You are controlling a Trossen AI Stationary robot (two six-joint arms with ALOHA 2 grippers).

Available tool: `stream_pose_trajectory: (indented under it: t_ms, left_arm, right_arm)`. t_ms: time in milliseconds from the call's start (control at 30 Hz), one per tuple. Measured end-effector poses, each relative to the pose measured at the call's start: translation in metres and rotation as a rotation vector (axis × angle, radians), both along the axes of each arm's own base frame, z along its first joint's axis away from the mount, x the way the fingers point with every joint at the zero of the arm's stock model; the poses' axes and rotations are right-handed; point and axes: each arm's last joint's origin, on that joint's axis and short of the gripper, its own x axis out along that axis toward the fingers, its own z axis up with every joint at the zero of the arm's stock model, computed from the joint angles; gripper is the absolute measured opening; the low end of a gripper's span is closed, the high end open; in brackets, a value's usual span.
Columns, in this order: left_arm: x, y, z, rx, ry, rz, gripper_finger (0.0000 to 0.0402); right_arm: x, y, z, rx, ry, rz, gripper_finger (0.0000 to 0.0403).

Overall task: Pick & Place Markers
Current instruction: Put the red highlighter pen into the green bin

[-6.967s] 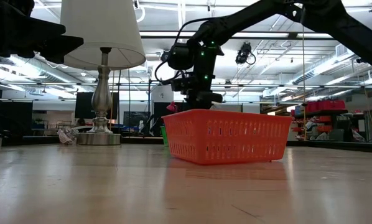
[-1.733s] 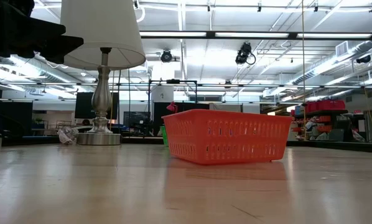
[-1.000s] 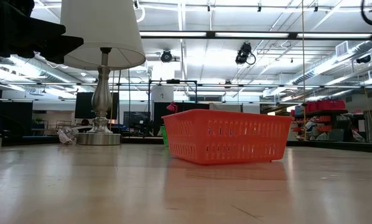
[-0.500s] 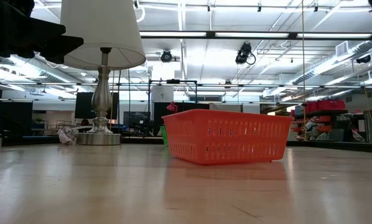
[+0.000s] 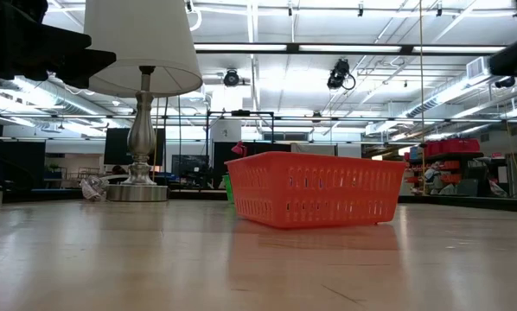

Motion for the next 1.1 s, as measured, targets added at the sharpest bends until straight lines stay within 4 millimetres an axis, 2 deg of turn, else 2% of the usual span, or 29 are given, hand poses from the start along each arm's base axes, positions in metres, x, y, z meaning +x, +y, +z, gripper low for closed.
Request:
stream_pose_trajectory:
  t_ms: [167, 600, 833, 1100]
  left_arm:
    - [0.000, 0.000, 0.000, 0.000, 0.000, 0.000, 0.0273]
    - [0.000, 0.000, 0.000, 0.000, 0.000, 0.000, 0.0273]
    - [0.000, 0.000, 0.000, 0.000, 0.000, 0.000, 0.0273]
    - [0.000, 0.000, 0.000, 0.000, 0.000, 0.000, 0.0273]
  right_arm:
    - [0.017, -0.024, 0.000, -0.008, -0.008, 0.064, 0.0055]
    - [0.055, -0.107, 0.000, -0.027, -0.031, 0.179, 0.0055]
    - [0.076, -0.151, 0.011, -0.061, -0.066, 0.220, 0.0055]
    - [0.112, -0.204, 0.022, -0.082, -0.089, 0.248, 0.0055]
